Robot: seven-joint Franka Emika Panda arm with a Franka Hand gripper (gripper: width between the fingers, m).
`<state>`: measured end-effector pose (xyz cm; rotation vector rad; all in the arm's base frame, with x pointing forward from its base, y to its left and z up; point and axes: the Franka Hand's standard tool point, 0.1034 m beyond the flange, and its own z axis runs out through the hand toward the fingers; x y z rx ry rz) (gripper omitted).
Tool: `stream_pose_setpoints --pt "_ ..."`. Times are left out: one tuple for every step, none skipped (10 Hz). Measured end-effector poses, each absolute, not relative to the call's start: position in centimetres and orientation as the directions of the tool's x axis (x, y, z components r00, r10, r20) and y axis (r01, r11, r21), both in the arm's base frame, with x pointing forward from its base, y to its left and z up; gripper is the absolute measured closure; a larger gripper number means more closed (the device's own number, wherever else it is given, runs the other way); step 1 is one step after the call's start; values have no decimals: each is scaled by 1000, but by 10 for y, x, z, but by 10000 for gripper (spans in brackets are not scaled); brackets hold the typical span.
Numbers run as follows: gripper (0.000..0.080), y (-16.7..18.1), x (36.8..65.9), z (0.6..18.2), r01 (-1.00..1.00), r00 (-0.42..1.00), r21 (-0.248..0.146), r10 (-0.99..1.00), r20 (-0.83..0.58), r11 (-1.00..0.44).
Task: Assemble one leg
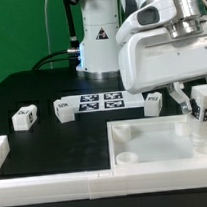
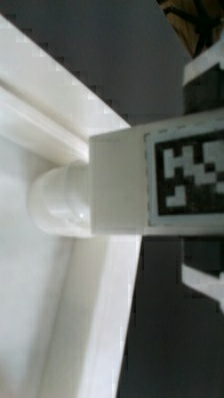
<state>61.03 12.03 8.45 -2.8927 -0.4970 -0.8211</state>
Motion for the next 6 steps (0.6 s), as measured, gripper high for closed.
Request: stream_pose_setpoints --pt "508 123 614 84 333 790 2 280 545 -943" --pt "508 126 619 84 332 780 4 277 561 -943" --pt "508 131 622 84 336 771 5 278 573 -942" --pt "508 131 623 84 335 768 7 277 578 -942" --pt "508 129 624 84 329 761 11 272 589 -944" --pt "508 126 625 83 325 759 12 269 593 -946"
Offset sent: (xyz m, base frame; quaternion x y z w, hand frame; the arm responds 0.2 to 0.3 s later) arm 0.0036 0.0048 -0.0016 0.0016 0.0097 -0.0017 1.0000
